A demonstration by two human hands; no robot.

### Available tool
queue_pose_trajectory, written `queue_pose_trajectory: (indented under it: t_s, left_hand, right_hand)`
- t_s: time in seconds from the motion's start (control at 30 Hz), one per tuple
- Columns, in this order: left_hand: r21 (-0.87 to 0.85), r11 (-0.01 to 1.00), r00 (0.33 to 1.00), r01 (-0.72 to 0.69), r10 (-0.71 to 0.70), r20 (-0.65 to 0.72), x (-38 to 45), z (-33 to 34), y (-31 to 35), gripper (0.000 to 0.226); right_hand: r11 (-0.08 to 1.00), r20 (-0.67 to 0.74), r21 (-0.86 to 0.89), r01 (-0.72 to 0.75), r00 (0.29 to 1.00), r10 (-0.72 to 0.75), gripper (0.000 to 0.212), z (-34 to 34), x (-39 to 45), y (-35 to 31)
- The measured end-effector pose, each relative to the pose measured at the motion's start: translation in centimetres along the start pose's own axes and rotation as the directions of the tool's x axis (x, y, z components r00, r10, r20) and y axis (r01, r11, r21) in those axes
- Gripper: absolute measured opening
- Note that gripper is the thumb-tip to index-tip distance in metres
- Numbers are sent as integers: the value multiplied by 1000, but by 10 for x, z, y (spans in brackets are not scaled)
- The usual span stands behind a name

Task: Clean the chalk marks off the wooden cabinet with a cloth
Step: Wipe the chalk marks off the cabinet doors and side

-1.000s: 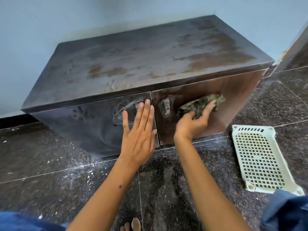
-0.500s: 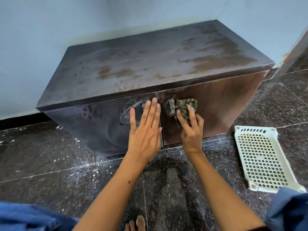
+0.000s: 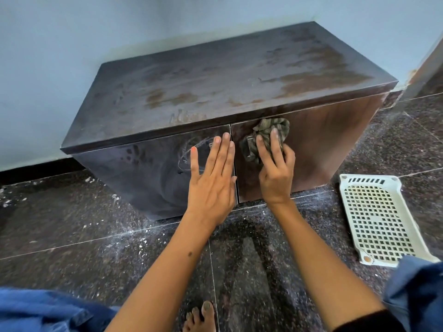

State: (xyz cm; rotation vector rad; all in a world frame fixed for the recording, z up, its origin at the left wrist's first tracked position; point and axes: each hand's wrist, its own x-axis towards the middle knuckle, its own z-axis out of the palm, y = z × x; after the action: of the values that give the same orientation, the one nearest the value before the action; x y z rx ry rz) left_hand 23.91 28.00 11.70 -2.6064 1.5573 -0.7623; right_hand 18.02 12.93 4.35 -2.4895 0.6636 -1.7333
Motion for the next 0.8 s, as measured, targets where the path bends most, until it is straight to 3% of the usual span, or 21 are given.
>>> queue_pose_trajectory:
  t_s: [0.2,0.27,0.4,0.5,0.63,0.8]
  left_hand:
    - [3,1000,1000,20,-20,-14,-2,-3,-4,62]
    - [7,1000,999,29,-29,-25,-2,-5,-5,62]
    - [0,1000,1000,8,-8,-15,-5,-1,-2,63]
    - [-2,1000,1000,8,-8,-7,-6,3,-2,63]
    - [-6,999,999,36,-37,-22,-8,6,-8,62]
    - [-14,994,992,108,-109,-60,-12,7,-15,64]
  right_hand:
    - [996,120,-23,-90,988,92,57,-9,-27,9]
    - [994,79,12,-106,991,105,55,-8,-11,-2]
    - [1000,-51,12,4,999,-3,39,-6,30,-22]
    - [999,-21,-22,29,999,-29,47,-4,18,-15]
    - [995,-9,8,-103,995,103,52,-7,4,-11]
    - [947,-31,56,-316,948,318,58,-9,27,-60]
